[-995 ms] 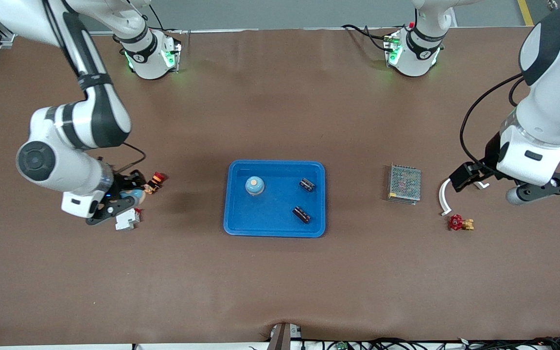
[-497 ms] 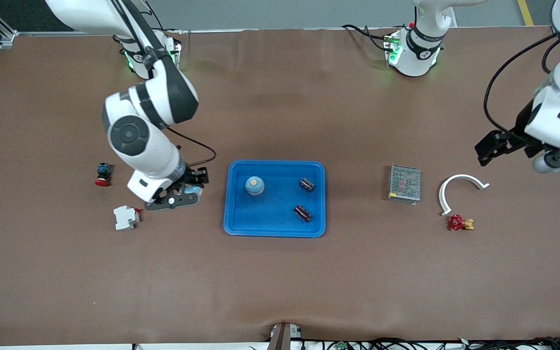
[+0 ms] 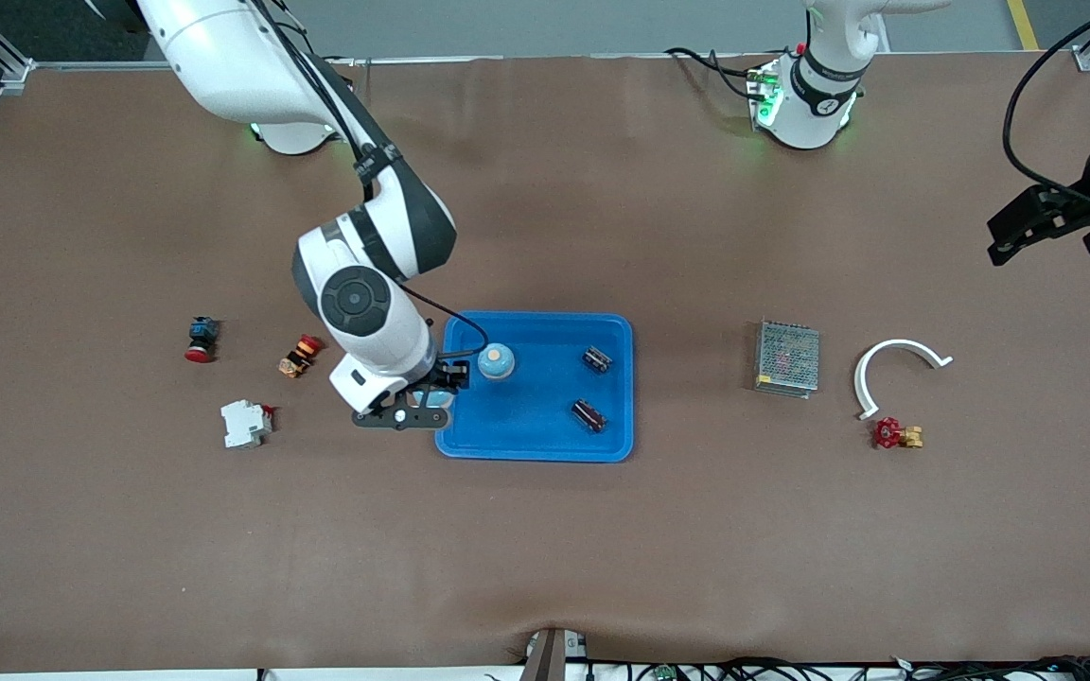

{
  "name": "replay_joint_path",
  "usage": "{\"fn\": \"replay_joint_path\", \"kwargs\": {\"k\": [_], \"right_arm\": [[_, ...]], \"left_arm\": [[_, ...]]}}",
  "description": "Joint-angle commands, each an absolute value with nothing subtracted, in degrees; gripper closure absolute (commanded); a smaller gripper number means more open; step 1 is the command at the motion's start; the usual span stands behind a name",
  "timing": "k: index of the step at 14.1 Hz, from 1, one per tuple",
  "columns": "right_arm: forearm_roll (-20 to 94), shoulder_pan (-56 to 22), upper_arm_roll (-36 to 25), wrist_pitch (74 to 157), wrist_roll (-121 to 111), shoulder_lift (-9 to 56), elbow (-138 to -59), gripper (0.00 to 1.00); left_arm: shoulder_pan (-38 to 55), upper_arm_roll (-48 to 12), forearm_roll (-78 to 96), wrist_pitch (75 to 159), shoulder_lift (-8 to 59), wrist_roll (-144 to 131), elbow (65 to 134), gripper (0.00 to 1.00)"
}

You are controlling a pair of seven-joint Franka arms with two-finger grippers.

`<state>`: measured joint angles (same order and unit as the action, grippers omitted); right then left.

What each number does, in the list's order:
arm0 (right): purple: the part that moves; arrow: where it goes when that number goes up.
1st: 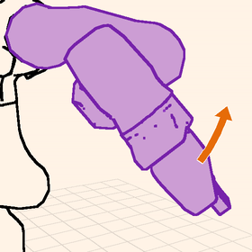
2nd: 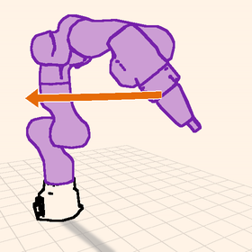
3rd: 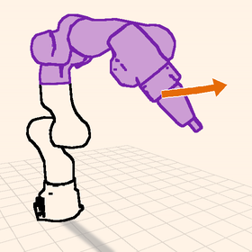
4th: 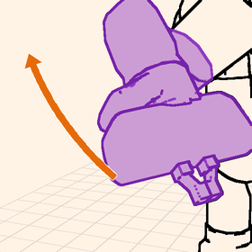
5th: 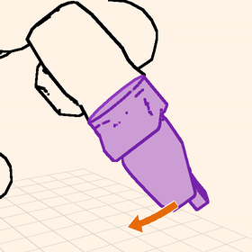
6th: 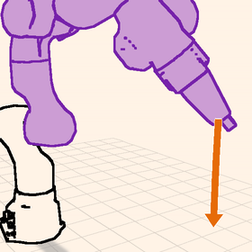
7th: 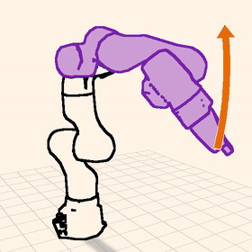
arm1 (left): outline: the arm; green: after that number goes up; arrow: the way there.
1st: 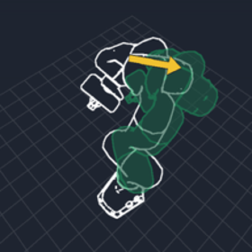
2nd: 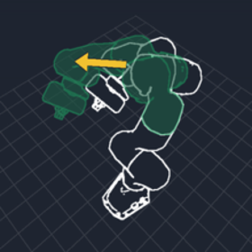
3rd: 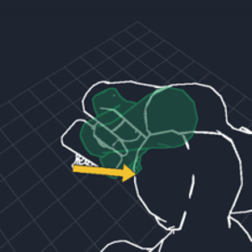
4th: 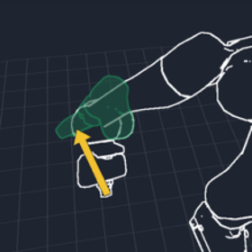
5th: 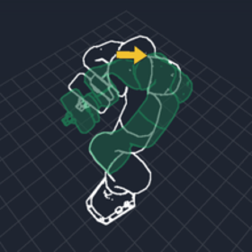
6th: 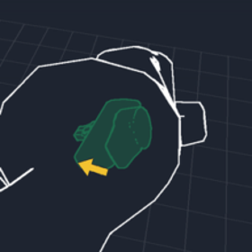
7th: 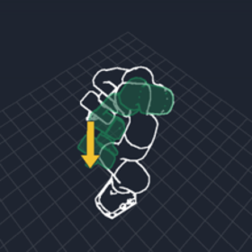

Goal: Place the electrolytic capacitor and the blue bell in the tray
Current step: 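Carry the bell to the tray while the left gripper withdraws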

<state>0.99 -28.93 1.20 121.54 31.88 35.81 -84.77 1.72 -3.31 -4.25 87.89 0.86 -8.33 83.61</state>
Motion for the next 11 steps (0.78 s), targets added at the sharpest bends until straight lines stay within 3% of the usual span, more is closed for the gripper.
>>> {"fn": "replay_joint_path", "kwargs": {"k": [1, 11], "right_arm": [[1.58, -29.79, 0.7, 122.08, 33.92, 37.61, -82.36, 0.62], [2.55, -32.34, 0.62, 132.0, 36.12, 44.55, -80.43, 0.63]], "left_arm": [[3.25, -0.97, -2.11, 86.23, -1.67, -5.72, 85.43, 0.0], [3.51, -0.26, -1.93, 84.9, -5.8, -2.72, 90.26, 0.0]]}}
